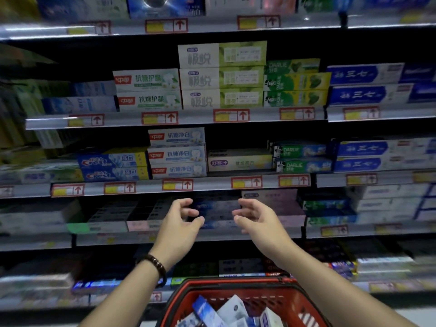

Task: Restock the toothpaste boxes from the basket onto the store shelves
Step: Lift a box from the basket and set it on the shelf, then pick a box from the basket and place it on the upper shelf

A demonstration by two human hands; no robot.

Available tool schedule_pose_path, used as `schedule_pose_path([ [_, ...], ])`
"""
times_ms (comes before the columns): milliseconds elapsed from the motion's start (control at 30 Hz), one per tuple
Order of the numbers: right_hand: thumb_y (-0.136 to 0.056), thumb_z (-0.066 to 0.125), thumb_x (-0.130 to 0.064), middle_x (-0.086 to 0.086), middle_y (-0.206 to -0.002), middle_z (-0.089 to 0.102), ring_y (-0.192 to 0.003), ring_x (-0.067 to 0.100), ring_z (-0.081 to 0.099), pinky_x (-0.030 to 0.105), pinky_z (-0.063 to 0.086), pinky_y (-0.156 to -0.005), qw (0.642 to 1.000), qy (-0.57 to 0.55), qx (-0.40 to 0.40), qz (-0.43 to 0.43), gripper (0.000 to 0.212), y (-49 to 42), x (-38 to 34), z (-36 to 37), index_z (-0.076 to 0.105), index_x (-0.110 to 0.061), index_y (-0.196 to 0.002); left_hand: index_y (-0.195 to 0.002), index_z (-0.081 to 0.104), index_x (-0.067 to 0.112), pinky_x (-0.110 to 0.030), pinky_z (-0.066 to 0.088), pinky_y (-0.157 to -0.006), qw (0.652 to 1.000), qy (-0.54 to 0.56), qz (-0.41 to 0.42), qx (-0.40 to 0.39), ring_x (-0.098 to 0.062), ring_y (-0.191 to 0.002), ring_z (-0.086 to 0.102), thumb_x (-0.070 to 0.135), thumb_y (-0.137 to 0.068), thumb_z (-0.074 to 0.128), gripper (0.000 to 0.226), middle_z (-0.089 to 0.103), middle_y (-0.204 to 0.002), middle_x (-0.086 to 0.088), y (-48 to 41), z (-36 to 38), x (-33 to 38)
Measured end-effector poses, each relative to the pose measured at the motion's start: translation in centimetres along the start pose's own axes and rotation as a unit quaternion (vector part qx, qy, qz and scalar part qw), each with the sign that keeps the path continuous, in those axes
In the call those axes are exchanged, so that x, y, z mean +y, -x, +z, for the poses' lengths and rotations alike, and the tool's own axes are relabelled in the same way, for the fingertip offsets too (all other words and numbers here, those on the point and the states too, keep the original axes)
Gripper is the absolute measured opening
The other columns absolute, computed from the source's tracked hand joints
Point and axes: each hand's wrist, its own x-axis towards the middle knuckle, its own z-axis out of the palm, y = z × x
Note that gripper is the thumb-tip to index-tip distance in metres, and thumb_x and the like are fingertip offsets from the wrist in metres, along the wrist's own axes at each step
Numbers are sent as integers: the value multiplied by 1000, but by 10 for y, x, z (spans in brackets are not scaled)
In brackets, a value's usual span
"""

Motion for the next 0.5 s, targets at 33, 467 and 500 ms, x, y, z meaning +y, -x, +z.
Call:
schedule_pose_path([
  [33,-101,72,-23,-8,-118,74,-110,8,70,44,57,-104,1000,-3,1,2,45,5,7,-1,57,-27,-143,-128,52,31,-25,52,-70,1000,7,-3,-4,-11,-91,68,24,-96,73,39,68,-110,11,5,4,-4],
  [467,-100,71,-18,-4,-110,78,-102,12,75,37,62,-87,999,-19,23,36,31,64,88,-25,66,-30,-128,-129,50,36,-34,59,-76,995,-5,-30,-91,-14,-88,72,28,-97,70,38,68,-110,13,72,68,-46],
  [500,-100,71,-18,-3,-109,79,-102,14,75,37,62,-85,999,-17,24,43,30,67,95,-28,67,-30,-127,-129,50,36,-35,59,-78,995,-8,-33,-98,-15,-89,72,28,-97,70,38,68,-111,12,75,73,-49],
])
